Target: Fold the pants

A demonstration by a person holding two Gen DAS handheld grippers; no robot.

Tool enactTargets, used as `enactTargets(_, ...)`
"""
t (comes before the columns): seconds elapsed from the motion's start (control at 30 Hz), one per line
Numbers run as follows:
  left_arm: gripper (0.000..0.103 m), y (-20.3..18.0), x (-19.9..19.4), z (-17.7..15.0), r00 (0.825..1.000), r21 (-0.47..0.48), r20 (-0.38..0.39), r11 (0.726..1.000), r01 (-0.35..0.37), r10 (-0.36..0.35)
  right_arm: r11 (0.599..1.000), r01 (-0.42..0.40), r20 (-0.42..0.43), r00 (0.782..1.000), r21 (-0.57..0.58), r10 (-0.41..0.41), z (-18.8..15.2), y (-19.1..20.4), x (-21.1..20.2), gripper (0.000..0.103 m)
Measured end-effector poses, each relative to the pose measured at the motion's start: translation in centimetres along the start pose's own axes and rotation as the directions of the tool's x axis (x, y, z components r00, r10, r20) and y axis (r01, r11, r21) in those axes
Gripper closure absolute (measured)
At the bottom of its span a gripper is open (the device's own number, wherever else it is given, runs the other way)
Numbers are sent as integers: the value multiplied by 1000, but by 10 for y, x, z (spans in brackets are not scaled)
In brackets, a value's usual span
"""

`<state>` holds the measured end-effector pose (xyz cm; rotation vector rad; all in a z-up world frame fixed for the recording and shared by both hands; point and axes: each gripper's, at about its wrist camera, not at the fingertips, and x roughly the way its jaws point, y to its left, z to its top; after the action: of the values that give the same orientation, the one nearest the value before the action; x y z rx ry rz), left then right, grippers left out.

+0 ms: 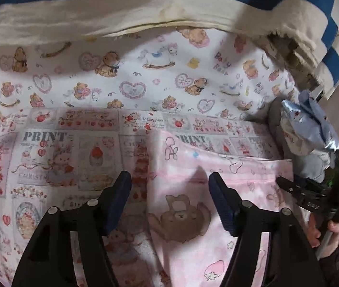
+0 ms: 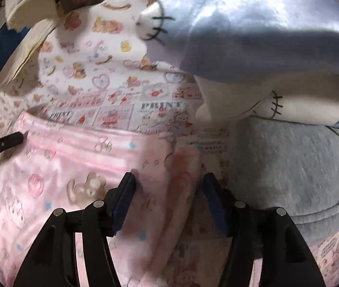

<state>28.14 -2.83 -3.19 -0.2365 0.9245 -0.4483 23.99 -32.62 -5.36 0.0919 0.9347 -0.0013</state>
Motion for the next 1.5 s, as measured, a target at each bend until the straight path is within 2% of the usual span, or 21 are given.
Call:
enactTargets(0.07, 32, 2, -1, 0, 1000, -10, 3, 1000, 25, -25, 1000, 1, 11, 1000, 23, -1, 2, -3, 1, 41)
enactTargets(0.17, 32, 1, 0, 0, 1000, -10, 5, 1000, 20, -20, 1000, 12, 34, 999, 16, -13, 2, -1, 3, 41)
enactTargets(0.23, 37, -4, 1, -1, 1000, 12, 3, 1000, 1, -1, 1000, -18, 39, 999, -4, 18, 3, 2, 3, 49)
enactTargets(0.27, 57, -6, 2, -2, 1000, 28, -7, 1000, 9, -9, 996, -89, 32, 995, -18, 90, 3, 2, 3, 73)
enactTargets(0.3, 77, -9, 5, -4, 999, 41, -28, 999, 28, -27, 994, -107, 30, 994, -17, 108, 3, 0, 2, 77)
enactTargets(0.33, 79, -12, 8, -6, 999, 53, -44, 998, 30, -28, 993, -118, 30, 992, -14, 119, 3, -1, 2, 78)
enactTargets(0.47, 75, -20, 10, -7, 999, 99, -30, 995, -20, 23, 983, -184, 31, 982, 6, 184, 3, -10, 1, 86)
enactTargets(0.6, 59, -18, 11, -5, 999, 72, -31, 997, 32, -30, 979, -203, 42, 978, -11, 203, 1, -11, -2, 89)
enactTargets(0.67, 60, -23, 12, -5, 1000, 99, -27, 995, 7, -5, 981, -191, 46, 980, -45, 193, 0, -6, -4, 91)
enactTargets(0.7, 65, -25, 12, -6, 1000, 112, -26, 994, -10, 13, 981, -186, 50, 981, -54, 189, 0, -3, -5, 91)
enactTargets(0.73, 77, -27, 12, -6, 999, 119, -22, 992, -32, 35, 979, -196, 60, 978, -54, 199, 0, -2, -7, 92)
enactTargets(0.77, 96, -26, 12, -6, 999, 118, -23, 993, -26, 29, 976, -209, 69, 975, -54, 212, -1, -2, -8, 92)
enactTargets(0.83, 96, -23, 5, -5, 1000, 105, 5, 994, 29, -30, 969, -241, 106, 963, -63, 246, -1, -1, -16, 93)
enactTargets(0.9, 96, -24, -9, -4, 994, 118, 78, 991, 61, -71, 963, -258, 142, 953, -76, 267, -1, 0, -25, 93)
enactTargets(1.0, 96, -27, -25, -2, 985, 153, 158, 987, 45, -69, 950, -295, 227, 923, -97, 310, -1, -5, -47, 93)
enactTargets(1.17, 96, -26, -47, 0, 966, 149, 221, 984, 101, -132, 928, -346, 332, 866, -141, 374, -3, -13, -79, 93)
enactTargets(1.23, 96, -31, -58, -1, 953, 186, 268, 978, 93, -142, 926, -333, 377, 846, -180, 378, -6, -10, -92, 93)
enactTargets(1.33, 96, -40, -75, -7, 931, 245, 330, 967, 76, -157, 931, -285, 430, 828, -230, 360, -14, -4, -112, 93)
enactTargets(1.4, 96, -44, -86, -12, 925, 279, 341, 957, 73, -170, 935, -245, 453, 824, -257, 340, -20, 1, -123, 93)
enactTargets(1.43, 96, -46, -92, -17, 924, 302, 341, 951, 69, -175, 931, -237, 466, 815, -276, 345, -27, 2, -132, 93)
enactTargets(1.5, 95, -52, -105, -31, 925, 371, 351, 929, 5, -145, 919, -223, 478, 800, -324, 363, -44, 2, -147, 93)
